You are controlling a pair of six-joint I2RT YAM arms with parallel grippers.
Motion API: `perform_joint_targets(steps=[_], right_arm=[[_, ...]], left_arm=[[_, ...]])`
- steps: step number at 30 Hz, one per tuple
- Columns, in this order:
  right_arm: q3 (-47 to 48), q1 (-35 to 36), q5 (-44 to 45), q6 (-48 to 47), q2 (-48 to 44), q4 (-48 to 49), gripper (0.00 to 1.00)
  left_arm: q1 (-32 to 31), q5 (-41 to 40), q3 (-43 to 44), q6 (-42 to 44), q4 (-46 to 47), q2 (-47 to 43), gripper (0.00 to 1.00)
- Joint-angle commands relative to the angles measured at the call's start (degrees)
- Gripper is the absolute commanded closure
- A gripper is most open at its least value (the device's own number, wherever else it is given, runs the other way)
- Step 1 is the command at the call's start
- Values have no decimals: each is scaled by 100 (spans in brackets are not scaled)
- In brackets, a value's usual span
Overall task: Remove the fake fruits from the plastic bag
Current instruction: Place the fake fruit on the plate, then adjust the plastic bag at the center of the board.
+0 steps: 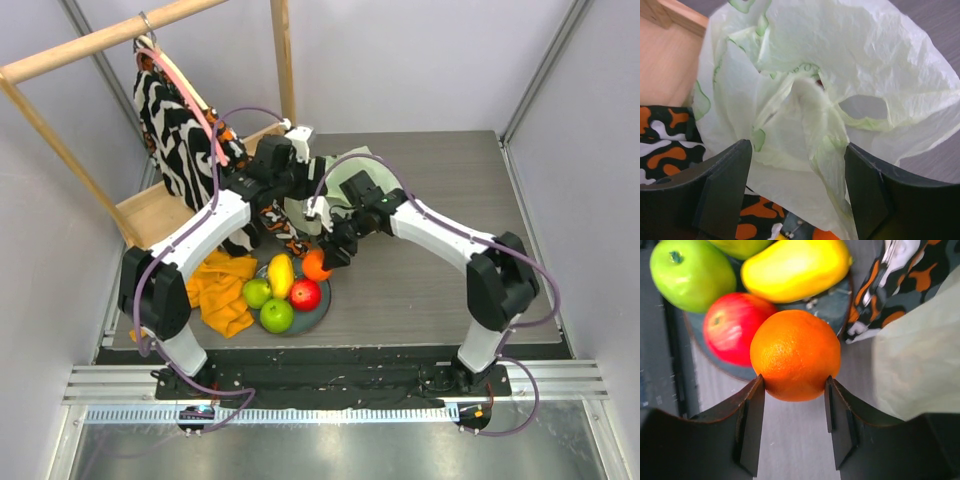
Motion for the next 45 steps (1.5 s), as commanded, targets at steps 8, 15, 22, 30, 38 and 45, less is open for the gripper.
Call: perform_joint_targets(steps=[8,15,22,30,38,45], right_arm=[[829,-17,287,177,837,516,83],[1154,1,-267,185,1408,-169,81],[996,-34,-408,1,1181,-433,35],[1126,-929,-504,202,126,-1057,0],[2253,-1924,-558,1256,503,-523,15],[1875,-1793,418,1697,1101,199,39]], left_arm=[[14,20,-101,-109,280,-321,23],[14,64,-23,-162,324,-225,23],[14,12,57,-198,254,-137,22],[14,134,-268,-153,236,-286,23],[-12,504,-286,-135,324,-172,83],[-127,662,-645,-145,324,-408,100]])
